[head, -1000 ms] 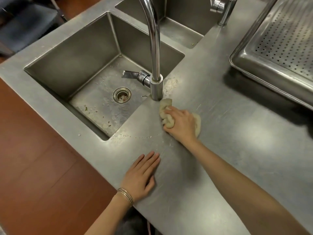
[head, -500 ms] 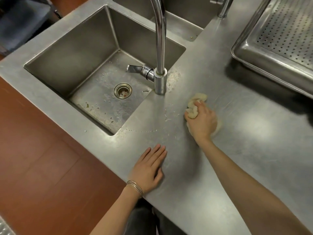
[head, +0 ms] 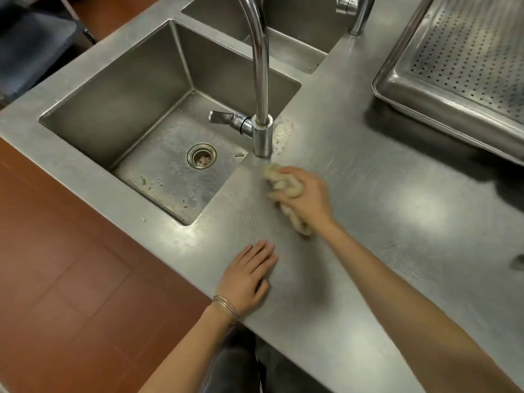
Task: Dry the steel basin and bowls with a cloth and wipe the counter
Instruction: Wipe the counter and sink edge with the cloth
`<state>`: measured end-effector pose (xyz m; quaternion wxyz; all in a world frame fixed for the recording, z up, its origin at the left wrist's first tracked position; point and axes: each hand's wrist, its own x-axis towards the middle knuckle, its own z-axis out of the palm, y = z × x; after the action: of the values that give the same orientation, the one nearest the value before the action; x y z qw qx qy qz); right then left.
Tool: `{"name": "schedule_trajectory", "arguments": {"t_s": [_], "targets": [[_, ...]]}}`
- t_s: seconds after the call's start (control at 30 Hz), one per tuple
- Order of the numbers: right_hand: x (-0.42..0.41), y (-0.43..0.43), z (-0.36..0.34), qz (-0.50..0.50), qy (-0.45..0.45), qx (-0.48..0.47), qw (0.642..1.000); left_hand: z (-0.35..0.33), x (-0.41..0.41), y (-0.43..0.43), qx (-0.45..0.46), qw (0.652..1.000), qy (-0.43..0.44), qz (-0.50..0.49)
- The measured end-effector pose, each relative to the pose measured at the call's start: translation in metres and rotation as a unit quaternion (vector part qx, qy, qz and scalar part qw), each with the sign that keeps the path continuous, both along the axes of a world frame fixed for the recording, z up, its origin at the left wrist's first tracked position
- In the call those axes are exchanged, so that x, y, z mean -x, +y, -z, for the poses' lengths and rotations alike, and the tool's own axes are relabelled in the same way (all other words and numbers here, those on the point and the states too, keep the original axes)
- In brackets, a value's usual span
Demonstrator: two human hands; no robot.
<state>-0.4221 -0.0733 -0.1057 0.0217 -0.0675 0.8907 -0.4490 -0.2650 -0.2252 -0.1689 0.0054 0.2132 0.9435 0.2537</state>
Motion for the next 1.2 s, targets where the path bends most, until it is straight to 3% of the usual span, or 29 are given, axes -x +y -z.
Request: {"name": "schedule_trajectory", "arguments": {"t_s": [0.07, 0.2, 0.3, 0.37, 0.43, 0.73, 0.87, 1.0, 1.1, 1.2], "targets": [[-0.004, 0.054, -0.002, 0.073, 0.022, 0.003, 0.997, 0.001, -0.003, -0.004, -0.005, 0.999, 0.035, 0.029], [-0.014, 0.096, 0.022, 0.196, 0.008, -0.128, 0.972, -0.004, -0.011, -0.033, 0.060, 0.996, 0.032, 0.056], [-0.016, 0.062, 0.033, 0.238, 0.051, -0.162, 0.956, -0.013, -0.016, -0.079, 0.109, 0.993, 0.001, -0.051], [-0.021, 0.031, 0.037, 0.220, 0.060, -0.168, 0.959, -0.020, -0.019, -0.112, 0.121, 0.982, -0.038, -0.142], [-0.028, 0.002, 0.045, 0.190, 0.075, -0.170, 0.964, -0.023, -0.022, -0.139, 0.130, 0.975, -0.060, -0.169], [-0.044, -0.160, 0.052, 0.078, 0.079, -0.175, 0.978, -0.017, -0.018, -0.188, 0.122, 0.989, -0.062, -0.054], [-0.049, -0.145, 0.027, 0.023, -0.019, -0.089, 0.996, -0.014, -0.016, -0.199, 0.108, 0.993, -0.055, -0.016], [-0.088, -0.061, 0.016, 0.202, 0.002, -0.015, 0.979, -0.009, -0.014, -0.207, 0.090, 0.995, -0.046, 0.006], [-0.106, -0.035, 0.024, 0.305, -0.025, -0.061, 0.950, -0.007, -0.014, -0.209, 0.087, 0.995, -0.041, 0.013], [-0.092, -0.075, 0.033, 0.319, 0.001, -0.129, 0.939, -0.008, -0.012, -0.214, 0.084, 0.995, -0.035, 0.032]]}}
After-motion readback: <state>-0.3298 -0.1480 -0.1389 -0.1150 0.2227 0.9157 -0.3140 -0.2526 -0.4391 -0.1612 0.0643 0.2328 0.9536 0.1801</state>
